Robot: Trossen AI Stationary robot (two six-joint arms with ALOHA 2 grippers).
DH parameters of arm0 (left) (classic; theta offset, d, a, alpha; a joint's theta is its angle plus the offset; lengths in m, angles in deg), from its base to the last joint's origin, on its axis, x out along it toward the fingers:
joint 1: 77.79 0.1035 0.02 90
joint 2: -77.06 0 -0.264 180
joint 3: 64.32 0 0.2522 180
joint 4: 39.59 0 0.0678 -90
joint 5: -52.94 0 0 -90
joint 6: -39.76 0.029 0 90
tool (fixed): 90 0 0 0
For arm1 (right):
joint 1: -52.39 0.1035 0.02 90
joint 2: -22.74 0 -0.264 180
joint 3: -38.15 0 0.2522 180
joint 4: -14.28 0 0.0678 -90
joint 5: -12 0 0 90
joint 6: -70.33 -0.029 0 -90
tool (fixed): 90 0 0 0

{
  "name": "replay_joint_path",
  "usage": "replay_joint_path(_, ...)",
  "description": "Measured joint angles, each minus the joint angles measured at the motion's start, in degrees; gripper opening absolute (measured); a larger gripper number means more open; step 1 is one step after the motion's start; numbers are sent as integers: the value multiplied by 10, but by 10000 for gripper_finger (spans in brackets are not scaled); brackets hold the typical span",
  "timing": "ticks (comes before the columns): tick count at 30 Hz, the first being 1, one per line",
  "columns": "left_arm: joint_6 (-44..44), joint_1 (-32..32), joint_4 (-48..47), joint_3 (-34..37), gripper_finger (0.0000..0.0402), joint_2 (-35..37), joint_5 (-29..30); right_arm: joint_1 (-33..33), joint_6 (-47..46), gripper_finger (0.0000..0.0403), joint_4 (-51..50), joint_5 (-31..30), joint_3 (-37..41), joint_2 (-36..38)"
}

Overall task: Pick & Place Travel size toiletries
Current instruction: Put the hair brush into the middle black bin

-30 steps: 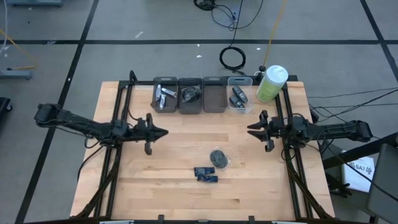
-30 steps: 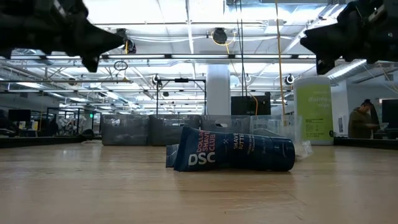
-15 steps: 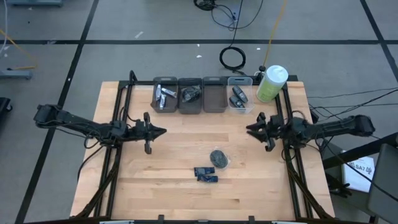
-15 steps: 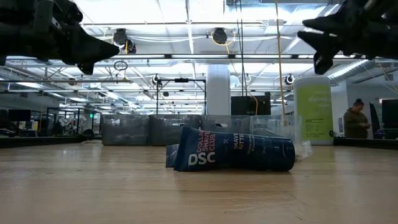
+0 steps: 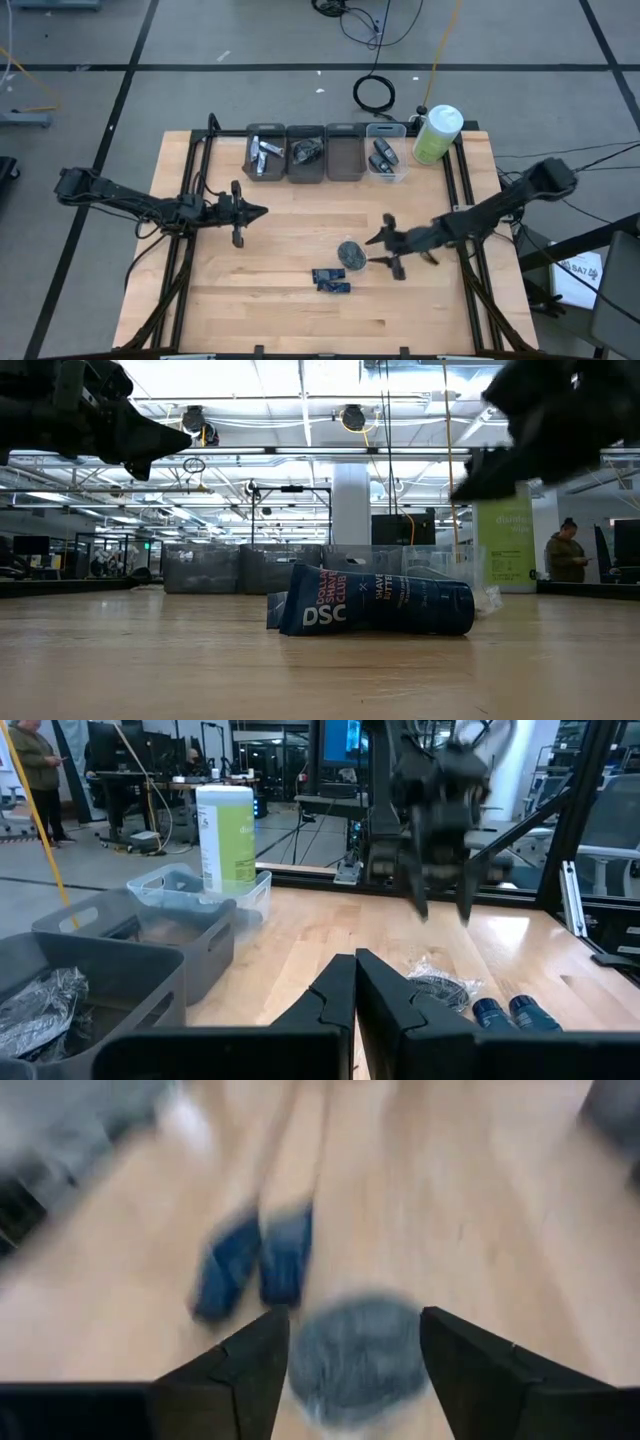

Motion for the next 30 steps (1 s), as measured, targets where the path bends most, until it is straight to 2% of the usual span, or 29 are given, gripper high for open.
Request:
replay_joint_path(4, 0, 0, 0, 0, 8, 0, 0, 3, -13, 218, 64, 0, -9, -95)
replay_joint_path(8, -11, 0, 0, 0, 8, 0, 0, 3, -12, 212, 120, 2, -9, -157)
replay_joint_path(21, -15, 0, 0, 0, 8, 0, 0, 2, -13, 201, 117, 0, -10, -227)
replay_joint_path(25, -15, 0, 0, 0, 8, 0, 0, 2, -12, 174, 115, 0, -10, -225)
replay_joint_path(30, -15, 0, -1, 0, 8, 0, 0, 2, -12, 115, 111, 3, -10, -218)
